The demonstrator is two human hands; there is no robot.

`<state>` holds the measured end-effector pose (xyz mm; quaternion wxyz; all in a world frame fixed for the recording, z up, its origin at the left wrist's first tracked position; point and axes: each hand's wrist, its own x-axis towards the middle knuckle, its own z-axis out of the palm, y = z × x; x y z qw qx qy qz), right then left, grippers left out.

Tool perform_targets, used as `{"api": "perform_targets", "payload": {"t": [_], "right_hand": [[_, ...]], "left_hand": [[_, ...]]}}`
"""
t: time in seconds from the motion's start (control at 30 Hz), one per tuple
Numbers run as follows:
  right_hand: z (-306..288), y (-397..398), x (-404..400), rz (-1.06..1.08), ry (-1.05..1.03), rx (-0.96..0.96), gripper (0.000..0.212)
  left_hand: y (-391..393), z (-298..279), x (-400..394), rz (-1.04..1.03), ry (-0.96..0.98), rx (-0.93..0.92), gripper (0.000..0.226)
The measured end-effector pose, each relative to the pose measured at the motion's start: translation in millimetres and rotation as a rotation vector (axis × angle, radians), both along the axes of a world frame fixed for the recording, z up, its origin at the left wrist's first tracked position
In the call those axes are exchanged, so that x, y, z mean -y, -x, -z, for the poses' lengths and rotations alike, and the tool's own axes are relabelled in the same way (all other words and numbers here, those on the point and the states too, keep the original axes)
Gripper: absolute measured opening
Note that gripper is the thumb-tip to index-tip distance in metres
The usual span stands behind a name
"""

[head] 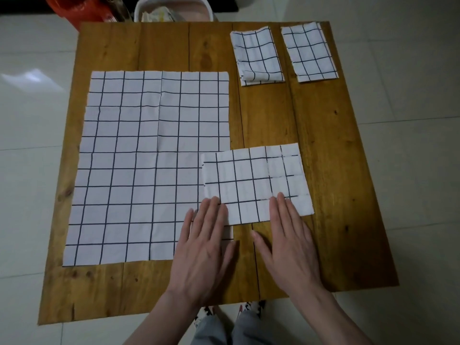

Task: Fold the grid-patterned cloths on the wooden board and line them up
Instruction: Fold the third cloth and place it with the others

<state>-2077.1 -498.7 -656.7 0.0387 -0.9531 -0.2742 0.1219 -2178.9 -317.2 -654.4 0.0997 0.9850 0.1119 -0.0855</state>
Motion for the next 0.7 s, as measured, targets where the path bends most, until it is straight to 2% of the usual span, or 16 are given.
{"api": "perform_targets", "payload": {"t": [0.1, 0.27, 0.47, 0.7], "right_hand": [[-5, 0, 0, -0.035, -0.023, 0.014, 0.076], [-7, 3, 0, -0.281, -0.076, -0.007, 0.066], [0, 10, 5, -0.387, -0.059, -0.122, 0.077], [1, 6, 8, -0.419, -0.042, -0.125, 0.080]], "left_hand": [[-3, -2, 12, 0.030, 0.040, 0.023, 0.074], [4, -2, 35, 0.152, 0.061, 0.056, 0.068], [11, 5, 35, 0.156, 0.060, 0.054, 0.071], [13, 9, 31, 0.171, 0.067, 0.048, 0.073]]}}
